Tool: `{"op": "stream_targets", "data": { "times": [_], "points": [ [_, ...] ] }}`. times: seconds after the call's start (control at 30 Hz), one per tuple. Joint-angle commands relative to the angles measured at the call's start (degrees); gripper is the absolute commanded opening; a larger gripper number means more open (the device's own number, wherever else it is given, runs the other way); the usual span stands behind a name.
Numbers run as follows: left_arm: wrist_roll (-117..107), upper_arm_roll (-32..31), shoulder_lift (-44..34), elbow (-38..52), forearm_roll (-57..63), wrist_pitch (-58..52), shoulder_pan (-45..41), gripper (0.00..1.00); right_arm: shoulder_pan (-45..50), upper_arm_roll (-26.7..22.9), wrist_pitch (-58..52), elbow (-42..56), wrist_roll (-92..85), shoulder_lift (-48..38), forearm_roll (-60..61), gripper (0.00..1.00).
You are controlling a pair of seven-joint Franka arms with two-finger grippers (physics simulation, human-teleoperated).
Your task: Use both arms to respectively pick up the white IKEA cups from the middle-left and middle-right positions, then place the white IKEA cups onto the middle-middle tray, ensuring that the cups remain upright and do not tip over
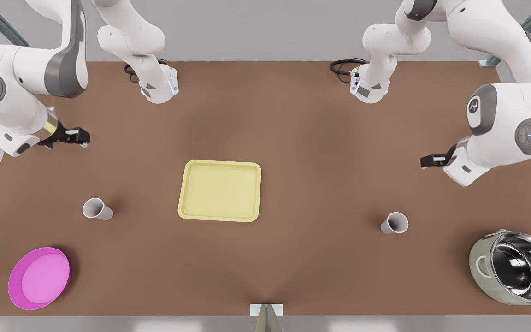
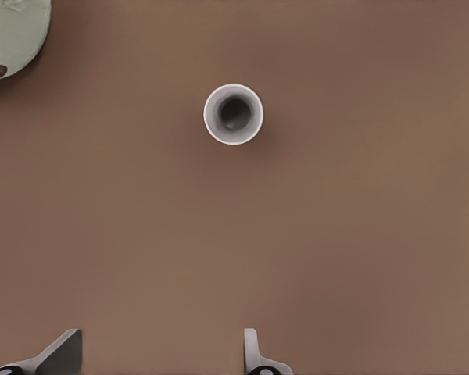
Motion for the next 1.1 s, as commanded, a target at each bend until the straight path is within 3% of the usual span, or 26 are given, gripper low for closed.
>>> {"op": "stream_targets", "data": {
  "times": [0.0, 0.07, 0.13, 0.27, 0.43, 0.77, 0.8, 0.87, 0.9, 0.93, 0.97, 1.03, 1.07],
  "points": [
    [-3.3, 0.0, -0.1, 0.0, -0.2, 4.1, 0.0, 1.0, -0.3, -0.2, 4.6, 0.0, -6.5, 0.1, 1.0, 1.0],
    [-3.4, 0.0, 0.2, -0.2, -0.2, 5.2, 0.0, 1.0, -0.3, -0.5, 4.5, 1.2, -6.6, 3.5, 0.9, 1.0],
    [-3.4, 0.0, 7.3, -0.4, -0.7, 16.4, -0.5, 1.0, -2.3, -2.3, 5.4, 6.8, -6.7, 17.0, 1.1, 1.0],
    [-1.8, 0.1, 19.6, -0.4, -4.1, 32.0, -0.1, 1.0, -6.9, -2.3, 10.6, 11.2, -8.5, 30.1, 3.3, 1.0],
    [-2.3, 0.4, 22.5, -5.3, -4.5, 43.1, 0.8, 1.0, -10.7, -2.3, 17.4, 11.8, -10.2, 36.8, 6.0, 1.0],
    [-1.9, 0.6, 24.3, -11.3, -6.7, 44.8, 2.1, 1.0, -13.2, -2.3, 29.5, 7.1, -10.1, 40.9, 8.0, 1.0],
    [-1.9, 0.6, 24.4, -11.4, -6.8, 45.0, 2.1, 0.96, -13.2, -2.3, 29.7, 6.6, -10.1, 40.9, 8.1, 1.0],
    [-2.1, 0.6, 24.8, -11.5, -6.8, 45.1, 2.1, 0.49, -13.3, -2.3, 30.5, 5.9, -10.1, 40.9, 8.0, 1.0],
    [-2.3, 0.6, 24.8, -11.7, -6.8, 44.7, 2.1, 0.35, -13.3, -2.3, 30.9, 5.5, -10.1, 40.9, 8.0, 1.0],
    [-3.0, 0.6, 24.8, -11.7, -6.8, 44.6, 2.1, 0.26, -13.3, -2.3, 31.1, 5.4, -10.1, 40.9, 7.9, 0.89],
    [-3.5, 0.6, 24.7, -11.7, -6.8, 44.3, 2.0, 0.21, -13.3, -2.3, 31.1, 5.4, -10.9, 40.8, 7.8, 0.6],
    [-3.5, 0.6, 23.9, -12.2, -6.8, 43.3, 1.8, 0.21, -13.3, -2.3, 30.9, 5.1, -17.1, 40.7, 7.7, 0.24],
    [-3.6, 0.6, 23.4, -12.2, -6.8, 43.0, 1.3, 0.21, -13.3, -2.3, 30.9, 5.1, -17.7, 40.6, 7.6, 0.21]
  ]
}}
